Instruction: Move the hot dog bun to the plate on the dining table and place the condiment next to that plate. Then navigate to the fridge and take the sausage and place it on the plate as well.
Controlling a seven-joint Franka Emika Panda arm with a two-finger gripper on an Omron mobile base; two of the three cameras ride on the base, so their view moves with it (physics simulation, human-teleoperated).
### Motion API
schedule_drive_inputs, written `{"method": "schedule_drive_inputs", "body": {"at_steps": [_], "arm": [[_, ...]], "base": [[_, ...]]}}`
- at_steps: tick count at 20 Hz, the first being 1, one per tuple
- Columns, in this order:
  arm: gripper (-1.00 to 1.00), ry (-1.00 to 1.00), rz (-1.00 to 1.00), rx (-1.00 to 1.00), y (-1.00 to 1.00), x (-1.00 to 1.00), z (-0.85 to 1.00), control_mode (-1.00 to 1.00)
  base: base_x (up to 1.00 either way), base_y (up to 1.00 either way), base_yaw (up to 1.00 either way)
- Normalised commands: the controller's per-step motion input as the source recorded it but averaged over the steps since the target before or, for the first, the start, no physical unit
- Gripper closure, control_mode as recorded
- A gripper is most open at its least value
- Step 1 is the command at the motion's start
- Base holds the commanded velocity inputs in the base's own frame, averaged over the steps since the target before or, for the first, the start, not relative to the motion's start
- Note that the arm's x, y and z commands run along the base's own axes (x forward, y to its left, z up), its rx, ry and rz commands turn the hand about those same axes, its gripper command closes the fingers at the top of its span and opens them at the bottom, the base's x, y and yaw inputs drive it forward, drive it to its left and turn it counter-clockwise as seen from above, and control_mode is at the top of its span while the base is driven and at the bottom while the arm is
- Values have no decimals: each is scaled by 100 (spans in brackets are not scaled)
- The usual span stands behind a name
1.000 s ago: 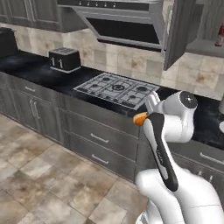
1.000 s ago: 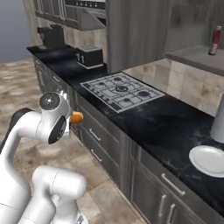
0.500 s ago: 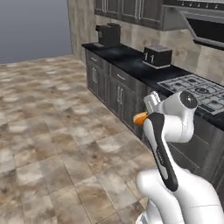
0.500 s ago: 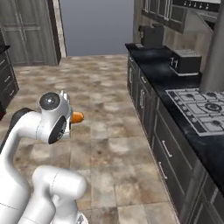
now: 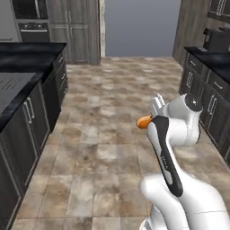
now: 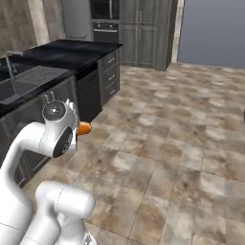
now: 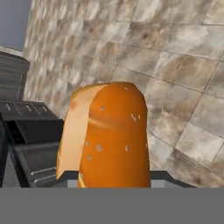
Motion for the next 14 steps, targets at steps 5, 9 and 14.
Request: {"method": "schedule_drive_inputs", "body": {"at_steps": [5,9,14], "arm": [[100,0,0,0,0,0,0,100],[100,0,0,0,0,0,0,100],[100,0,0,0,0,0,0,100]], "base": [[0,60,72],[0,62,66],[-19,87,54]]}}
